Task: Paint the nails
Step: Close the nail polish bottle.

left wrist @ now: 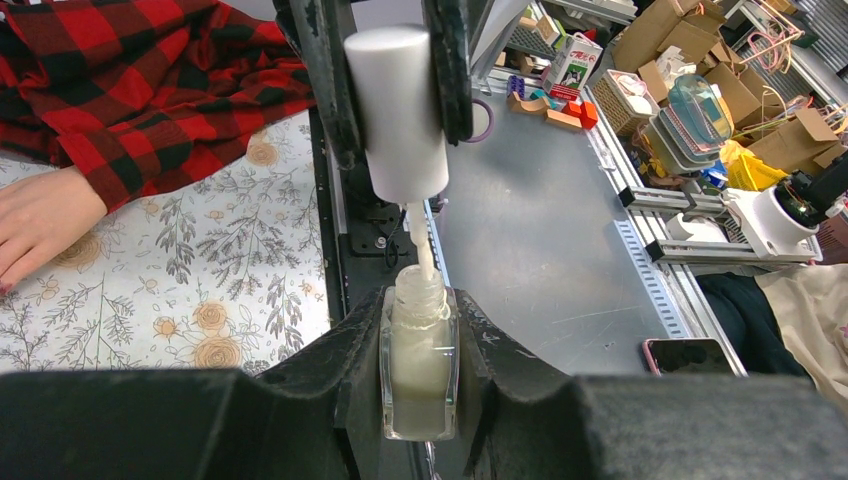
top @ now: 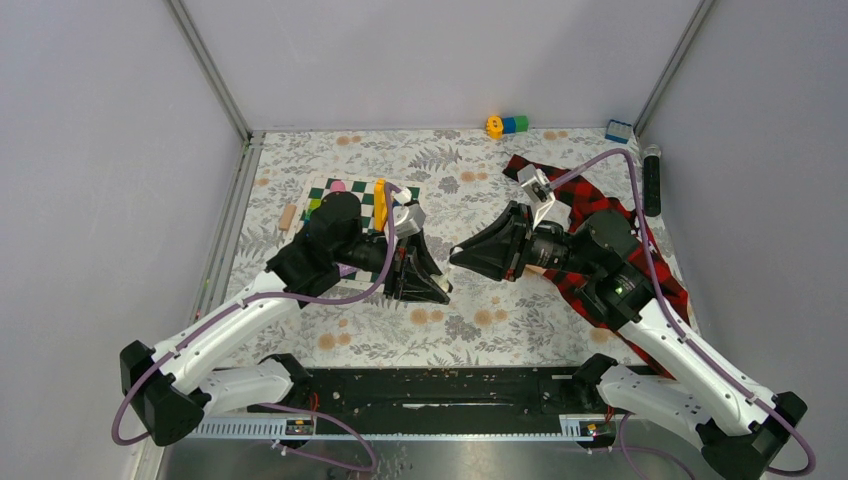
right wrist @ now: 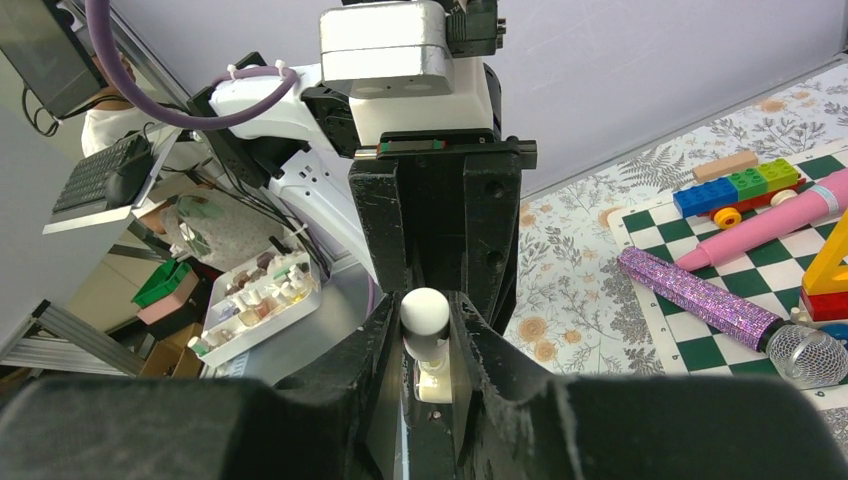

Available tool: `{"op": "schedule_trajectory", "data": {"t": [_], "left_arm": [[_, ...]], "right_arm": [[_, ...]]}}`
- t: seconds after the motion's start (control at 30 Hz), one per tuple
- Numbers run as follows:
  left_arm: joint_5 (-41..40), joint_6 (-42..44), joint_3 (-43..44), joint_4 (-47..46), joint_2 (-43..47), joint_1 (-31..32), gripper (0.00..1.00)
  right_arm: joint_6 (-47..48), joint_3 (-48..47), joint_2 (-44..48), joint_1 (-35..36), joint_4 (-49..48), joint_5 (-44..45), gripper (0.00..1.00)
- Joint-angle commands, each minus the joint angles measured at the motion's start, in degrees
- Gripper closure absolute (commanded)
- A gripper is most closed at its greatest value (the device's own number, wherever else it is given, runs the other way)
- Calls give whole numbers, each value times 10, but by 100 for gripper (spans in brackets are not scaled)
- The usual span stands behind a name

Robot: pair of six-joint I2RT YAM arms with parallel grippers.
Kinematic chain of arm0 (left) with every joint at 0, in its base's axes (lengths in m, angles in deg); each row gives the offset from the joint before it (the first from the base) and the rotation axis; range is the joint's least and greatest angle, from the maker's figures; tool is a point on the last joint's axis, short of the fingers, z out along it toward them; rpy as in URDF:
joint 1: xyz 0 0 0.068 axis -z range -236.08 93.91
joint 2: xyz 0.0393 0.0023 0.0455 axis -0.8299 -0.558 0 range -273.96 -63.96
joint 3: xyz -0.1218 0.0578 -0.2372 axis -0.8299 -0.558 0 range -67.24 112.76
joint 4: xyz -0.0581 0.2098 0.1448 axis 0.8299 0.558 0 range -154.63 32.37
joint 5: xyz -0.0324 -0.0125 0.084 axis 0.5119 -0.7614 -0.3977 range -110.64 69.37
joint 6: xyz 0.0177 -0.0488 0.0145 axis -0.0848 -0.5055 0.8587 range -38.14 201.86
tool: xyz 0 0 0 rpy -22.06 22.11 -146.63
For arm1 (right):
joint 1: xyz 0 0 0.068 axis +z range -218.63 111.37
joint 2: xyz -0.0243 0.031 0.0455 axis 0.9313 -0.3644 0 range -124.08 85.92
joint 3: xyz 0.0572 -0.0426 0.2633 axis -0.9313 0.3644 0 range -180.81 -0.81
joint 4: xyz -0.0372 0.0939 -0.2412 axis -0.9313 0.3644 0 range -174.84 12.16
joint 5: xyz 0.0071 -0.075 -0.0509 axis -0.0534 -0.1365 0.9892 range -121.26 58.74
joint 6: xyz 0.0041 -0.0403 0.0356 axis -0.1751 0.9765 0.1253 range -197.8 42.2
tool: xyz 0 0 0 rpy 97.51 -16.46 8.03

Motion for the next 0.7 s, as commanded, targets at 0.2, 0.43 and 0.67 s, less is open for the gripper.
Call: {"op": "schedule_trajectory", "data": {"t": [0.2, 0.43, 0.67], "left_arm": [[5, 1, 2, -36, 1, 4, 100], [5, 2, 2, -35, 3, 5, 100], [4, 1, 2, -35, 3, 4, 100]], "right_arm": [[18, -28, -1, 11, 7, -20, 100], [23, -27, -2, 11, 14, -18, 100], [22, -27, 0, 11, 14, -17, 100]]}}
